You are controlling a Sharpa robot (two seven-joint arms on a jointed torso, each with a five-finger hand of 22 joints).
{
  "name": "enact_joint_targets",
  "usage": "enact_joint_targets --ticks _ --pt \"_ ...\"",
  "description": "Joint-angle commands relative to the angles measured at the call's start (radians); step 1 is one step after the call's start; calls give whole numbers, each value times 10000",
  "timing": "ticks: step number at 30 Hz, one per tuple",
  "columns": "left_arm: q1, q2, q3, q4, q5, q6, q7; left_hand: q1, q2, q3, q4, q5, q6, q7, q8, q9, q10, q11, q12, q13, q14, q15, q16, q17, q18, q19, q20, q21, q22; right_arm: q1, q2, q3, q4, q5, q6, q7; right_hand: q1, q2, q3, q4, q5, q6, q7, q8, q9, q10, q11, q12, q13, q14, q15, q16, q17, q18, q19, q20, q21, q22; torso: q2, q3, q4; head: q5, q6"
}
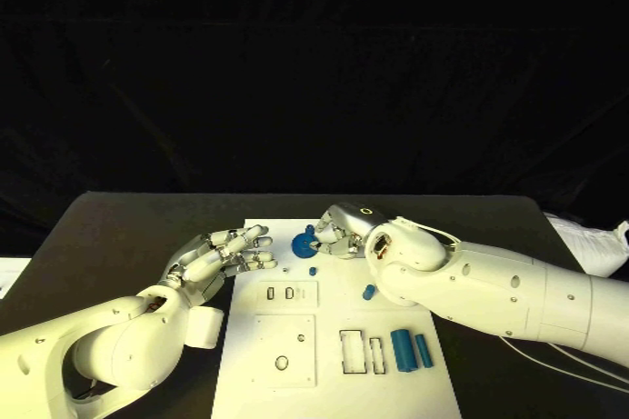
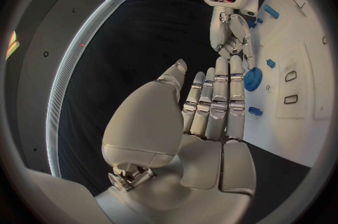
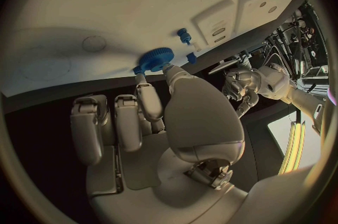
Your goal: Assemble the parts on the task board
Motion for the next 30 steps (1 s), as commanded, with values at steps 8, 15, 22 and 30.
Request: enact_joint_targets --ticks 8,15,22,30 --pt "6 -47 3 -43 -60 128 63 53 44 0 -51 4 -13 34 -40 -1 -70 -25 -39 -9 51 8 -70 15 94 30 13 38 10 324 -1961 96 426 4626 -1294 3770 775 -109 23 -467 11 -89 -11 42 -12 -116 11 -160 -45 600 70 -67 582 -60 417 80 -59 1835 -90 40 -138 82 93" --pt "-4 14 -2 -129 -60 158 76 53 44 0 -51 4 -13 34 -40 -1 -71 -25 -39 -10 51 8 -70 15 94 30 13 38 10 387 -3256 123 558 5322 -477 4480 1277 -257 -17 -899 -77 28 -31 55 17 -83 -18 -97 2 629 46 -7 699 -80 482 60 -22 1920 -144 124 -220 56 119" --pt "-36 116 -16 -234 -60 204 84 57 45 2 -57 4 -12 32 -41 -1 -71 -25 -38 -9 50 9 -73 19 93 29 14 38 10 253 -3929 112 435 4783 34 4631 1600 -364 -103 -1189 -479 48 -36 32 21 -84 -25 -122 -6 634 38 3 730 -82 488 50 -19 1931 -187 222 -250 -23 135" --pt "-71 199 -27 -317 -60 227 89 57 45 2 -57 4 -12 32 -41 -1 -71 -25 -38 -9 50 9 -73 19 93 29 14 38 10 -86 -3993 103 74 4322 164 4628 1687 -408 -139 -1273 -501 -1 -28 13 10 -102 -18 -157 -23 636 42 7 743 -81 482 50 -23 1924 -195 303 -244 2 122"
